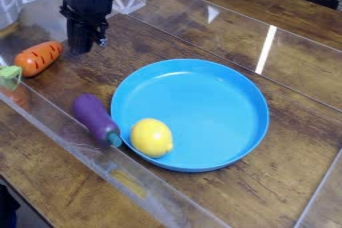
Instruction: Put the carrot on the blue tray
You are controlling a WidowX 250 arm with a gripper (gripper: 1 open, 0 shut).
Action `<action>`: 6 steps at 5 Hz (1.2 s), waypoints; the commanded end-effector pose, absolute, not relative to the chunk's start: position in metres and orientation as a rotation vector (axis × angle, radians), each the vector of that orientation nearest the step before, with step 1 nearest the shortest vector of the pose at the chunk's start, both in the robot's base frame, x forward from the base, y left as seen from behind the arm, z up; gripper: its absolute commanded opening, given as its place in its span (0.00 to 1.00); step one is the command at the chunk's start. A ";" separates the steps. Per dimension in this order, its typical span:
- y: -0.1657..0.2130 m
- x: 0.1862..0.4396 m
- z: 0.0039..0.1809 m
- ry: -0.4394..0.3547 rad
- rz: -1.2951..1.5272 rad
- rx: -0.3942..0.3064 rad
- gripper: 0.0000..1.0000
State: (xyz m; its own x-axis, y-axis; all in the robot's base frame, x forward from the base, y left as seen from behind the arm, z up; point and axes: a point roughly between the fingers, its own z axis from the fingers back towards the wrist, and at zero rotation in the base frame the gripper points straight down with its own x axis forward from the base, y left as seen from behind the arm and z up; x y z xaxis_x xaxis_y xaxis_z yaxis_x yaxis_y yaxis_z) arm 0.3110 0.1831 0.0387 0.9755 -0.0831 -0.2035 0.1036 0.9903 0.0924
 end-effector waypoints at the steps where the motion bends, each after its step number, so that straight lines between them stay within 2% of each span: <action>1: 0.190 0.315 0.076 0.124 -0.069 0.145 0.00; 4: 0.188 0.314 0.069 0.107 -0.054 0.158 0.00; 5: 0.192 0.318 0.060 0.111 -0.059 0.151 1.00; 6: 0.196 0.321 0.051 0.116 -0.066 0.144 1.00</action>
State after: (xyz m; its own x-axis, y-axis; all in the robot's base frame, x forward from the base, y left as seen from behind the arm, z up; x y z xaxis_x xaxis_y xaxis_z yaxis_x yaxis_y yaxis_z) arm 0.3146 0.1860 0.0334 0.9818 -0.0772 -0.1737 0.0972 0.9892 0.1098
